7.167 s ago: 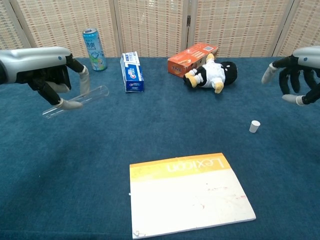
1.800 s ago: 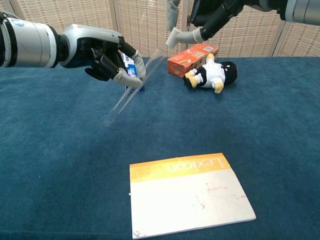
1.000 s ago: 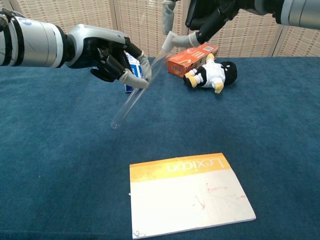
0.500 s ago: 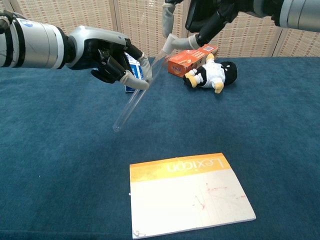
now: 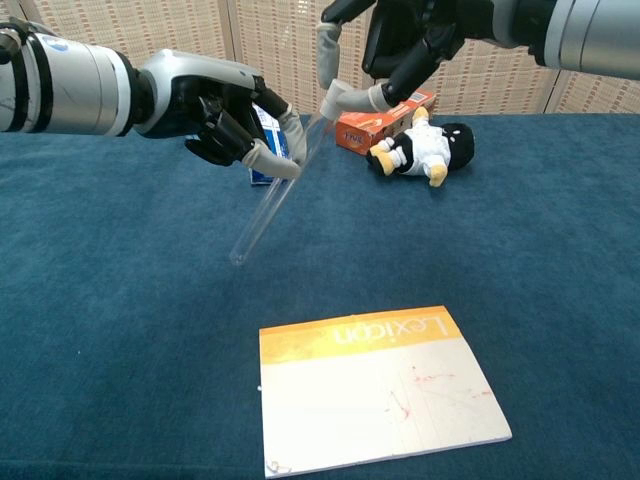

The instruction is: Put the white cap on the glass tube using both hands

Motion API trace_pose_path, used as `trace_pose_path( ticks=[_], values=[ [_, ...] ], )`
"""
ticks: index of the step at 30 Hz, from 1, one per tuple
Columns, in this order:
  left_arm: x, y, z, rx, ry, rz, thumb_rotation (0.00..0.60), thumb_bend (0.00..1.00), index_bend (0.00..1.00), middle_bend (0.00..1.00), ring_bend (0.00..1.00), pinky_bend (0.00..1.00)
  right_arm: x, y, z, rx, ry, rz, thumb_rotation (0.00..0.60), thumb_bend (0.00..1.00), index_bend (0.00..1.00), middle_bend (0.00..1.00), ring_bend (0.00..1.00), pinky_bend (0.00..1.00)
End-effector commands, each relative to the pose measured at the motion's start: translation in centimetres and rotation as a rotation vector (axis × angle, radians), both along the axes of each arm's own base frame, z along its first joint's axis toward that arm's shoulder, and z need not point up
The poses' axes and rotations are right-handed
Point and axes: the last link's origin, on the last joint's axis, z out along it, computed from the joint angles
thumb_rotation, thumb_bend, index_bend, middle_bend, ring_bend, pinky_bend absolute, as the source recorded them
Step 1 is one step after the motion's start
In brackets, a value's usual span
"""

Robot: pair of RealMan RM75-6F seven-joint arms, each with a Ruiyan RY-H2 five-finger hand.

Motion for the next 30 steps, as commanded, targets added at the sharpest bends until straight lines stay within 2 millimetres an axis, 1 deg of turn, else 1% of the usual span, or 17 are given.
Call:
trace_pose_path(
  ticks=[1, 6, 7, 9, 10, 12, 13, 15, 18, 21, 25, 28, 30],
  values=[
    [0.0, 0.0, 0.0, 0.000, 0.000, -0.001, 0.600, 0.40, 0.56, 1.00, 1.00, 1.00, 0.0, 0.0, -0.1, 0.001, 0.000, -0.002, 0.600, 0.45, 0.65, 1.00, 1.00, 1.00],
    [0.0, 0.0, 0.0, -0.003, 0.003, 0.000, 0.600, 0.40, 0.56, 1.00, 1.00, 1.00, -0.1, -0.1, -0.1, -0.006, 0.002, -0.004, 0.600, 0.44, 0.65, 1.00, 1.00, 1.00],
    [-0.1, 0.0, 0.0, -0.002, 0.006, -0.001, 0.600, 0.40, 0.56, 1.00, 1.00, 1.00, -0.2, -0.1, -0.1, -0.008, 0.004, -0.006, 0.600, 0.42, 0.65, 1.00, 1.00, 1.00],
    [-0.2, 0.0, -0.1, 0.002, 0.012, -0.003, 0.600, 0.40, 0.56, 1.00, 1.00, 1.00, -0.2, -0.2, -0.1, -0.014, 0.003, -0.009, 0.600, 0.31, 0.61, 1.00, 1.00, 1.00],
    [-0.4, 0.1, -0.1, 0.008, 0.023, -0.007, 0.600, 0.40, 0.56, 1.00, 1.00, 1.00, -0.3, -0.2, 0.0, -0.016, -0.002, -0.011, 0.600, 0.28, 0.59, 1.00, 1.00, 1.00],
    [-0.9, 0.3, -0.1, 0.022, 0.050, -0.014, 0.600, 0.40, 0.56, 1.00, 1.00, 1.00, -0.3, -0.2, 0.3, -0.022, -0.015, -0.016, 0.600, 0.20, 0.50, 1.00, 1.00, 1.00],
    [-1.1, 0.4, -0.1, 0.030, 0.066, -0.019, 0.600, 0.40, 0.56, 1.00, 1.00, 1.00, -0.4, -0.2, 0.5, -0.027, -0.020, -0.018, 0.600, 0.17, 0.46, 1.00, 1.00, 1.00],
    [-1.8, 0.6, -0.1, 0.054, 0.111, -0.032, 0.600, 0.40, 0.56, 1.00, 1.00, 1.00, -0.6, -0.3, 1.0, -0.041, -0.029, -0.023, 0.600, 0.16, 0.43, 1.00, 1.00, 1.00],
    [-2.7, 1.1, -0.1, 0.101, 0.180, -0.053, 0.600, 0.40, 0.56, 1.00, 1.00, 1.00, -1.3, -0.4, 1.9, -0.068, -0.037, -0.037, 0.600, 0.16, 0.42, 1.00, 1.00, 1.00],
    [-3.7, 1.6, -0.5, 0.166, 0.273, -0.083, 0.600, 0.40, 0.56, 1.00, 1.00, 1.00, -2.7, -0.4, 3.1, -0.100, -0.032, -0.065, 0.600, 0.16, 0.42, 1.00, 1.00, 1.00],
    [-4.5, 2.0, -1.2, 0.240, 0.388, -0.128, 0.600, 0.40, 0.56, 1.00, 1.00, 1.00, -4.7, -0.5, 4.5, -0.141, -0.018, -0.107, 0.600, 0.16, 0.42, 1.00, 1.00, 1.00],
    [-4.6, 2.2, -1.7, 0.287, 0.455, -0.153, 0.600, 0.40, 0.56, 1.00, 1.00, 1.00, -5.8, -0.4, 5.2, -0.159, -0.015, -0.131, 0.600, 0.16, 0.42, 1.00, 1.00, 1.00],
    [-4.7, 2.4, -2.6, 0.330, 0.548, -0.190, 0.600, 0.40, 0.55, 1.00, 1.00, 1.00, -7.1, -0.3, 6.0, -0.182, -0.006, -0.163, 0.600, 0.16, 0.41, 1.00, 1.00, 1.00]
  ],
)
